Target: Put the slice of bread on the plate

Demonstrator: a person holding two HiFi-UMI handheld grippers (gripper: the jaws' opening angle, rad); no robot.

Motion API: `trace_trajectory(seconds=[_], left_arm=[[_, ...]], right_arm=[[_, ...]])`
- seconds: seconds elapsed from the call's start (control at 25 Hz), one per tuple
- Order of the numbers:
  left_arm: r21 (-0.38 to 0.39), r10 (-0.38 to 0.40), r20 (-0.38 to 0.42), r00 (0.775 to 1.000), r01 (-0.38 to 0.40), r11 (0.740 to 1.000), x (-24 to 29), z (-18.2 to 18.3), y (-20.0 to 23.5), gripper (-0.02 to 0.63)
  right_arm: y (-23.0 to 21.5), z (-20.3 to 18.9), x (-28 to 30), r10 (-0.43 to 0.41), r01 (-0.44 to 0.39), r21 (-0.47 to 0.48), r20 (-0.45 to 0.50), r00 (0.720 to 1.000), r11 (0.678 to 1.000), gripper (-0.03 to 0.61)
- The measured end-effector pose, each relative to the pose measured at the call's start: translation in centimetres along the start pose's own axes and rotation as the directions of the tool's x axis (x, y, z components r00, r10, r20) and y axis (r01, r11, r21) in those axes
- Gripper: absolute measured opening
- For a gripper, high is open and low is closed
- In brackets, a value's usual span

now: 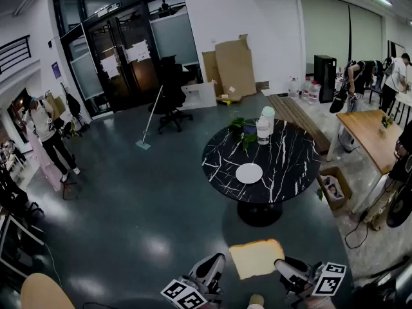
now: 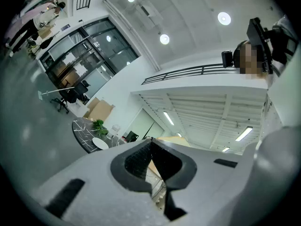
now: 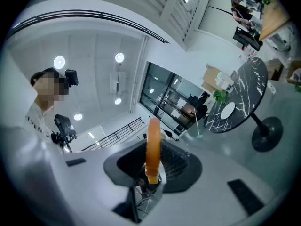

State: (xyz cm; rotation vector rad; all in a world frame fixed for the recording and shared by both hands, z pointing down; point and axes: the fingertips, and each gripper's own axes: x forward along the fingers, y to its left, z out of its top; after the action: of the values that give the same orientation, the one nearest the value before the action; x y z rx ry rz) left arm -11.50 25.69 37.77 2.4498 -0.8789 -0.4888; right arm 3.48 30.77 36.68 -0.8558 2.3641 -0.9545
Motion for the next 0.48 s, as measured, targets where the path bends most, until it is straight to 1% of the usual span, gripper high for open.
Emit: trace_trajectory(seconds=[0.12,0.28,0.48], left_arm=[[-0.007,0.004,0.005,1.0,-0.004,1.0,2.0,0.2,0.9,0.009],[-0.013,0.018,-0.012,1.0,-0.019,1.0,3.8,-0.2,2.0,0.009],[-0.002,0.035,0.029,0.999,-0.034,0.999,6.0,0.4,3.6,0.009]], right_arm=[[-1.6,1.5,0.7,-0.003,0.003,0.012,0.005,1.0,1.0,0.086],[-3.5,3.1,0.9,-0.003,0.002,0.016,0.012,1.0,1.0,0.086],[-5.8,5.1,1.6,0.006,-0.007,0.033,0.017,1.0,0.999,0.086]])
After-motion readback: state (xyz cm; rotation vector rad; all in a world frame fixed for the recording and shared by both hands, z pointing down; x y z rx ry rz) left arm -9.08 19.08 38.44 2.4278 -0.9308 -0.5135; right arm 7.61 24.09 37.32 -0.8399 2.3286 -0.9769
